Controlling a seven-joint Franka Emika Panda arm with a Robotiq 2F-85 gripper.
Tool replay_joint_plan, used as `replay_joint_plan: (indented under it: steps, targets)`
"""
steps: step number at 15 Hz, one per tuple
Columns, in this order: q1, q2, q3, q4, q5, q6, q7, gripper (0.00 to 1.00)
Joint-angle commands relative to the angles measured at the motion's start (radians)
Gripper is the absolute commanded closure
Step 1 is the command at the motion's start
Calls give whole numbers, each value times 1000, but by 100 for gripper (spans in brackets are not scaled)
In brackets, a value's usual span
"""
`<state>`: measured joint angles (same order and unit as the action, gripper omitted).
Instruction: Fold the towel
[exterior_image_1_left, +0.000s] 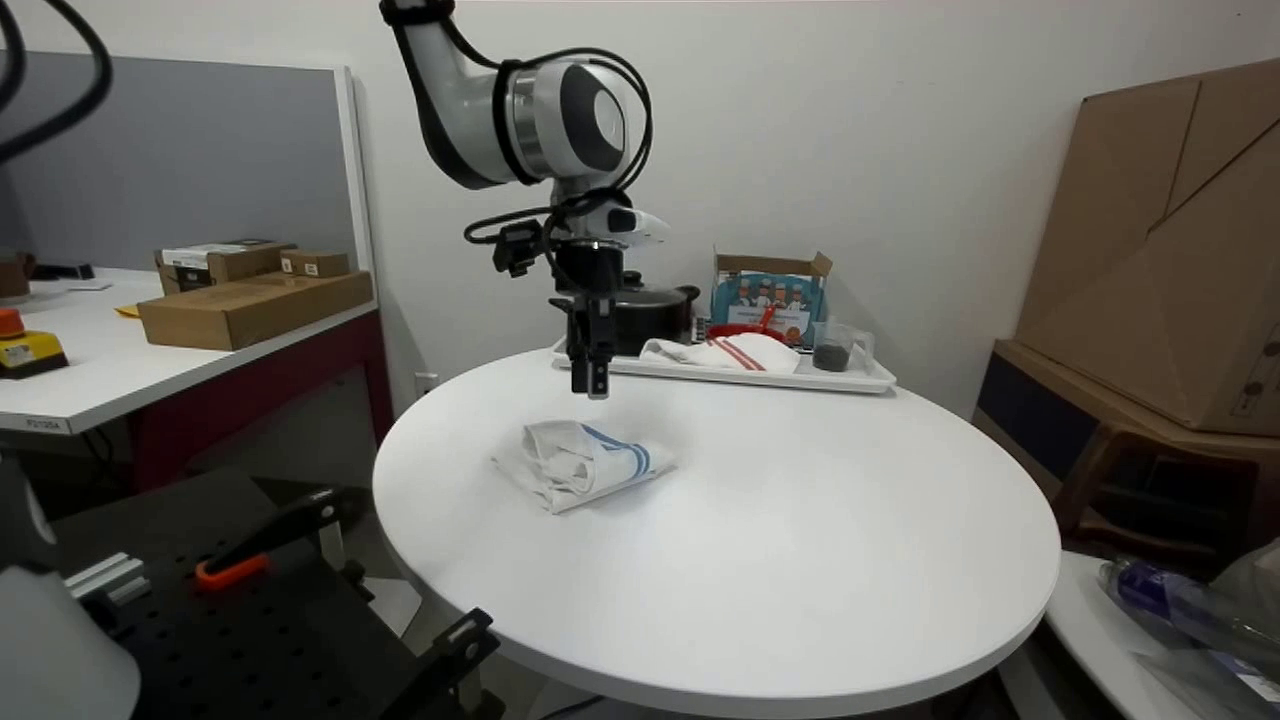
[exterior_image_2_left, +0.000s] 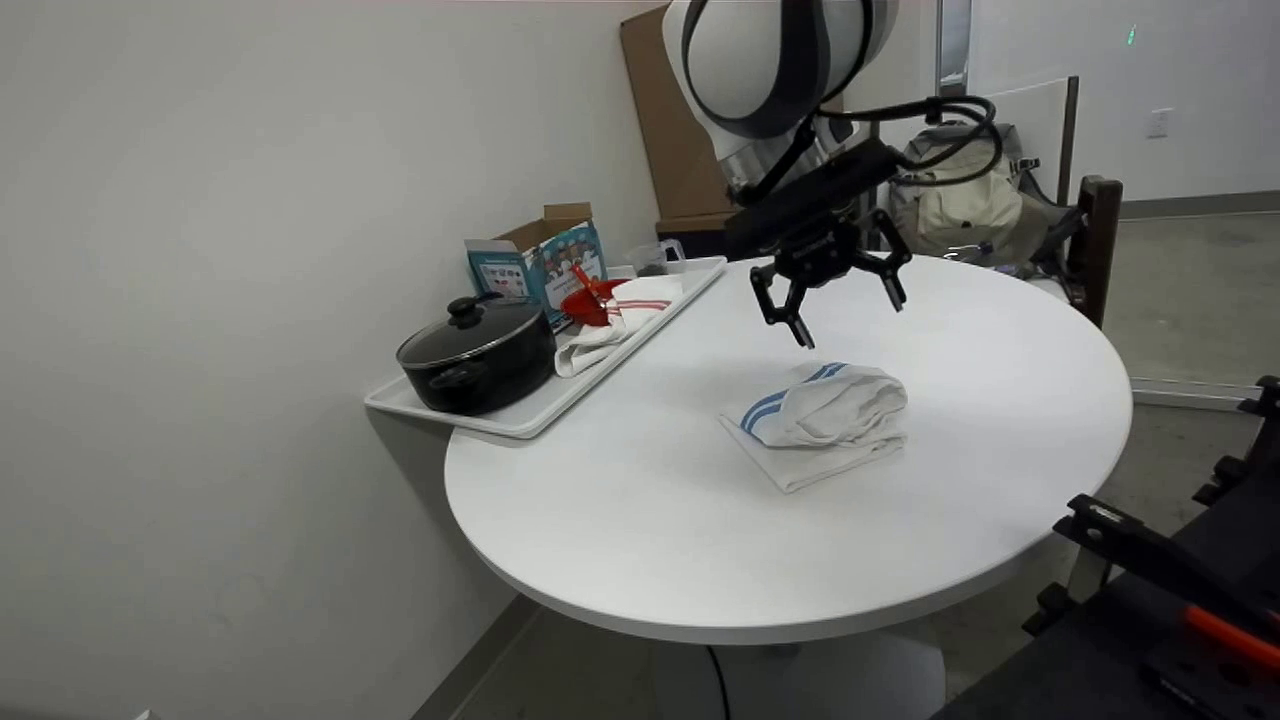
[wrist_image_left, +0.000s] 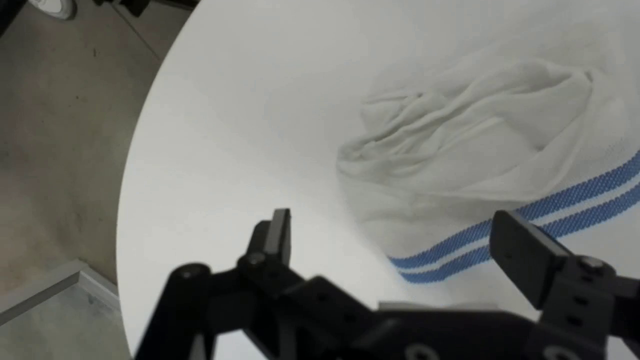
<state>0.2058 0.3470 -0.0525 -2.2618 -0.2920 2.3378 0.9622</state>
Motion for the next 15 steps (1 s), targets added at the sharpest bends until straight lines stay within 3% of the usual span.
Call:
replay_joint_plan:
  steps: [1,5,8,12,15]
  targets:
    - [25,-36,-39,30,-178,-62,9,0]
    - [-11,-67,-24,35,-271,-50,-94,0]
    - [-50,-100,-6,16,-228,2,-220,0]
    - [-119,-146,15,-8,-69,67,-464,0]
    - [-162,-165,38,-10,151,48,-632,0]
